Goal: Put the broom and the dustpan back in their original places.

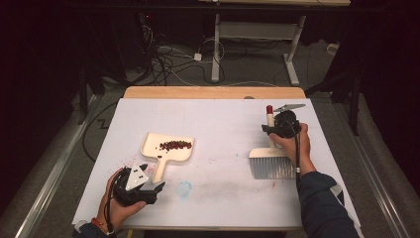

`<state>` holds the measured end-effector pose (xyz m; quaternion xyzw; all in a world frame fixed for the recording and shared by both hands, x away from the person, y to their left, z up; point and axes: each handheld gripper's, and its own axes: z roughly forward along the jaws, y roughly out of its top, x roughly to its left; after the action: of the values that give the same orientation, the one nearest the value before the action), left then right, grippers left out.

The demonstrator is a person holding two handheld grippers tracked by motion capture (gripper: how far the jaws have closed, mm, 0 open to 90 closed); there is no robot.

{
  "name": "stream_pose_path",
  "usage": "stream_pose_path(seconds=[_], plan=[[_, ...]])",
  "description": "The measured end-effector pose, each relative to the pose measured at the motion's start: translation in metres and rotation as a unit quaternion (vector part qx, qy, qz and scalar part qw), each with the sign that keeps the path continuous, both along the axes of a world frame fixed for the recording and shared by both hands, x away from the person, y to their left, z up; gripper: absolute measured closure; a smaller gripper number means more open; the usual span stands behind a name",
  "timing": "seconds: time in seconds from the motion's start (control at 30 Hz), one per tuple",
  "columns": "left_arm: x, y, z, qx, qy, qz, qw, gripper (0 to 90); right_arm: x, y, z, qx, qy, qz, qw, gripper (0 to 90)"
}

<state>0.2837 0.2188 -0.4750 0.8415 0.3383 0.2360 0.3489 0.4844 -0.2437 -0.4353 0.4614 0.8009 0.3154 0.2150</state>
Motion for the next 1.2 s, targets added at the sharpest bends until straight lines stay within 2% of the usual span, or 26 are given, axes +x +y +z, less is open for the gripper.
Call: stream_pose_path(seconds=[0.07, 0.17, 0.4, 0.5, 0.53, 0.63, 0.77, 0.8, 0.9, 0.97, 1.03, 1.2], plan=[[0.000, 0.000, 0.000, -0.003, 0.001, 0.000, 1.0000, 18.4, 0.001, -0.001, -0.002, 0.000, -0.008, -0.015, 0.9999, 54.1], [0.000, -0.001, 0.000, -0.002, 0.002, -0.003, 1.0000, 18.4, 0.003, -0.006, -0.001, 0.023, -0.022, -0.034, 0.9989, 48.5], [0.000, -0.002, 0.001, 0.001, 0.000, -0.008, 1.0000, 18.4, 0.000, -0.009, -0.003, 0.040, -0.031, -0.036, 0.9981, 47.9], [0.000, -0.002, 0.002, -0.011, -0.003, -0.005, 0.9999, 18.4, -0.002, -0.008, -0.003, 0.049, -0.041, -0.037, 0.9973, 46.0], [0.000, -0.002, 0.003, -0.009, -0.004, -0.005, 0.9999, 18.4, -0.003, -0.009, -0.003, 0.052, -0.045, -0.038, 0.9969, 45.2], [0.000, -0.002, 0.003, -0.007, -0.004, -0.004, 1.0000, 18.4, -0.008, -0.008, 0.000, 0.069, -0.058, -0.040, 0.9951, 42.1], [0.001, -0.004, 0.002, -0.008, 0.000, -0.006, 1.0000, 18.4, -0.014, -0.007, 0.006, 0.093, -0.073, -0.023, 0.9927, 37.8], [0.000, -0.005, 0.002, -0.006, -0.001, -0.007, 1.0000, 18.4, -0.016, -0.006, 0.008, 0.095, -0.081, -0.026, 0.9918, 36.3], [0.000, -0.007, 0.002, -0.006, -0.001, -0.008, 0.9999, 18.4, -0.021, -0.003, 0.014, 0.081, -0.100, -0.039, 0.9909, 25.9], [-0.001, -0.007, 0.002, -0.003, -0.003, -0.009, 1.0000, 18.4, -0.025, -0.003, 0.018, 0.086, -0.111, -0.040, 0.9893, 24.4], [-0.001, -0.007, 0.002, -0.002, -0.003, -0.010, 0.9999, 18.4, -0.028, -0.002, 0.021, 0.078, -0.122, -0.054, 0.9880, 20.0], [-0.001, -0.006, 0.002, -0.002, -0.001, -0.007, 1.0000, 18.4, -0.033, 0.001, 0.026, 0.076, -0.131, -0.048, 0.9873, 19.3]])
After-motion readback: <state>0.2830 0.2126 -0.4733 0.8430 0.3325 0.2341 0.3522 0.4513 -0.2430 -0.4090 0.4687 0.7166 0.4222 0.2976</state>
